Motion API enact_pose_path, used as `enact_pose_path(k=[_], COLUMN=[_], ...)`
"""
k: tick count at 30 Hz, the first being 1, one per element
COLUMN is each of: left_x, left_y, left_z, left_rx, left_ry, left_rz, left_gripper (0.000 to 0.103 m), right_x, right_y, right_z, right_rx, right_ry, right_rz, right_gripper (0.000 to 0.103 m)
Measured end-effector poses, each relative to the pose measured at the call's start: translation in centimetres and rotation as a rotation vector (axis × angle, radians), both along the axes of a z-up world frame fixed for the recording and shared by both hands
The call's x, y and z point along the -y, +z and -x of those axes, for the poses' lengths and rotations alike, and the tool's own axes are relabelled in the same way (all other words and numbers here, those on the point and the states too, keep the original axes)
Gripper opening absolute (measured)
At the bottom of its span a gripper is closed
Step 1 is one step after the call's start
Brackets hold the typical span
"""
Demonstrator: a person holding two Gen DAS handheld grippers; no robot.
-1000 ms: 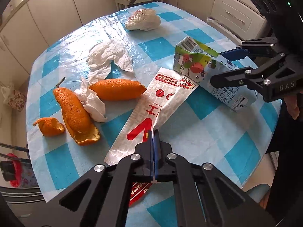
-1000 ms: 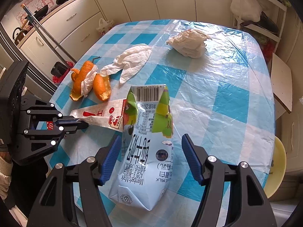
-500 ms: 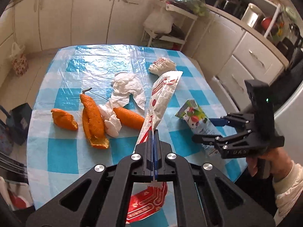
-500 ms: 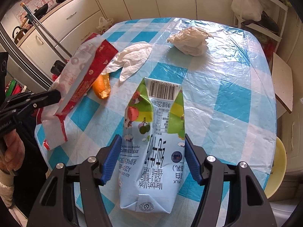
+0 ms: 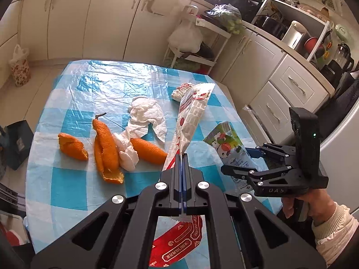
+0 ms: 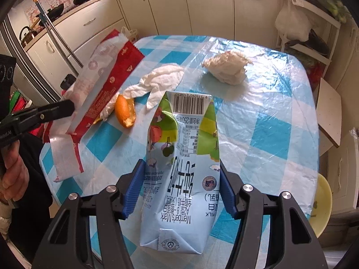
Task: Collect trash
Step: 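Carry the carton and wrapper in both tools over the yellow bucket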
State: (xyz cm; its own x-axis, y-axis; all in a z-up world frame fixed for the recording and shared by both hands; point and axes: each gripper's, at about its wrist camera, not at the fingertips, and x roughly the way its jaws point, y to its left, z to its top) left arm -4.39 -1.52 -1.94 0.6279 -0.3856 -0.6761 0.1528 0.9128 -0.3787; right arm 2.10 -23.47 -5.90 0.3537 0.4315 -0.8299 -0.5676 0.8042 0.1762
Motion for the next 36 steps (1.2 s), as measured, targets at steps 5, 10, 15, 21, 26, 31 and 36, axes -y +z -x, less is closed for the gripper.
enact_pose_path(k=[5, 10, 15, 21, 26, 31, 36], left_x=[0.7, 2.9, 5.2, 8.2, 10.7, 13.7, 17.2], left_y=[1.3, 2.4, 3.6, 5.6, 7.1, 8.4, 8.9], left_z=[0.3, 0.4, 0.4, -0.4, -1.3, -2.4, -3.4], left_rx=[0.036, 0.057, 0.083, 0.113, 0.127, 0.143, 0.145], left_ry=[-0.006, -0.017, -0.04, -0.071, -0.103, -0.138, -0.186], left_rz=[0.023, 0.058, 0.083, 0.108, 0.121, 0.142, 0.153], left_gripper=[0.001, 0.001, 0.001, 0.001, 0.001, 0.001, 0.001], right_x=[1.4, 2.5, 3.9, 7.0, 10.4, 15.1, 19.0], right_y=[1.5, 2.0, 3.0, 3.4, 3.8, 2.6, -0.3], right_z=[0.2, 0.2, -0.5, -1.5, -3.0, -5.2, -7.5], right_rx=[0.076, 0.107, 0.139, 0.159, 0.175, 0.12, 0.044], right_ry=[-0.041, -0.061, -0.1, -0.188, -0.27, -0.381, -0.45], right_rz=[-0.013, -0.02, -0.047, -0.078, -0.07, -0.032, 0.084], right_gripper=[0.06, 0.06, 0.06, 0.06, 0.06, 0.06, 0.06])
